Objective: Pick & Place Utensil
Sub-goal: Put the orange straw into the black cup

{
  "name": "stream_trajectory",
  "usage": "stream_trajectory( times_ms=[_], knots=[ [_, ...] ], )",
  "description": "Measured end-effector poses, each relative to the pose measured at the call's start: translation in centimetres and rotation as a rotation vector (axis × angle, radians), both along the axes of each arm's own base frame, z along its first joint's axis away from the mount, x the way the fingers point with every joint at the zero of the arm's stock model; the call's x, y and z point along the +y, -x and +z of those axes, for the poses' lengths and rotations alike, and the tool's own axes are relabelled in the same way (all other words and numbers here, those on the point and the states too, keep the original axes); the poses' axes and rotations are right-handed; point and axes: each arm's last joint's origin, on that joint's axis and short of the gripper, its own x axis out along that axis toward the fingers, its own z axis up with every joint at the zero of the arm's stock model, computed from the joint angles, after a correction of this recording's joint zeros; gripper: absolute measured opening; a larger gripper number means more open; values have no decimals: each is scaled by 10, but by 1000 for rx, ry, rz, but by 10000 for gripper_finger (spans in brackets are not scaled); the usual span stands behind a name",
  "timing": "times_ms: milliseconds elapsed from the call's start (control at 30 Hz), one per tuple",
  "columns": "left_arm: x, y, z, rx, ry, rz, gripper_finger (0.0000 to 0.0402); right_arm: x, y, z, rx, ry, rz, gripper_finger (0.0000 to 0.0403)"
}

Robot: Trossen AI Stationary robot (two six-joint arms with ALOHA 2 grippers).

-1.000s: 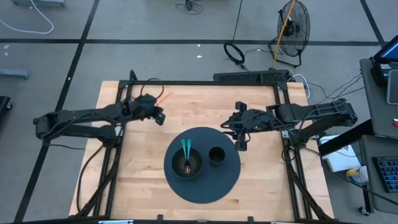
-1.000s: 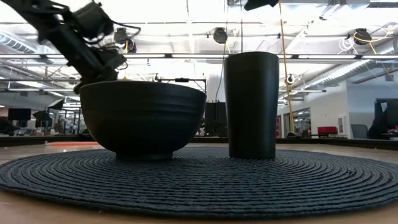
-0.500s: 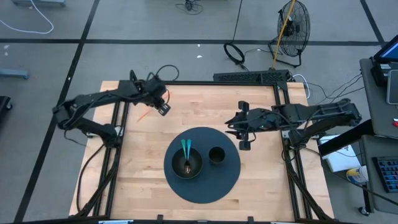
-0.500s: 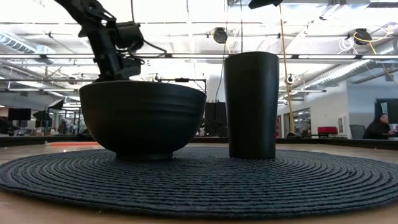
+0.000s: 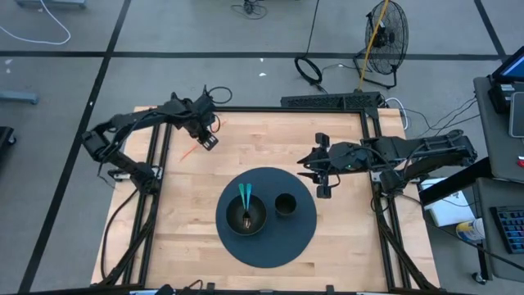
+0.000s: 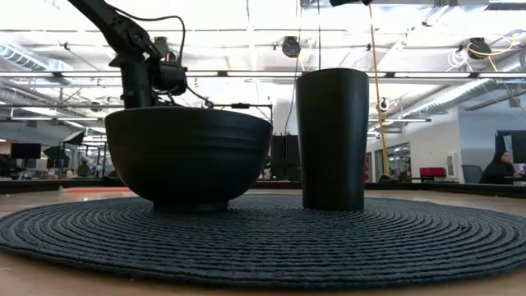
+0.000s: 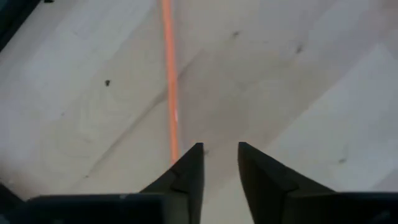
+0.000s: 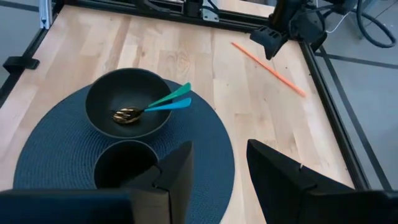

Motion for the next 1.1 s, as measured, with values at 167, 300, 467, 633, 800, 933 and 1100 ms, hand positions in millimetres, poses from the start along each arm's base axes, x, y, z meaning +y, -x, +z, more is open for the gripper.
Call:
stream_trajectory(
  times_ms=[167, 300, 467, 633, 800, 933, 1100],
  knots=[
    [4, 7, -6, 88, 12, 52, 165, 0, 0, 0, 1, -5, -4, 142],
    [6, 15, -7, 121, 32, 99, 199, 0, 0, 0, 0, -7, -5, 142],
    [8, 22, -10, 137, 57, 136, 208, 2, 0, 0, 0, -13, -2, 141],
    [3, 31, -23, 145, 127, 142, 185, 8, 1, 0, -2, -12, 23, 140],
    [-2, 40, -34, 174, 167, 156, 164, 13, -1, 3, -42, -4, 54, 139],
    [-4, 45, -42, 176, 173, 164, 154, 16, -1, 5, -60, 2, 71, 139],
    [-8, 49, -53, 175, 174, 162, 152, 20, 0, 5, -61, -2, 83, 139]
  ],
)
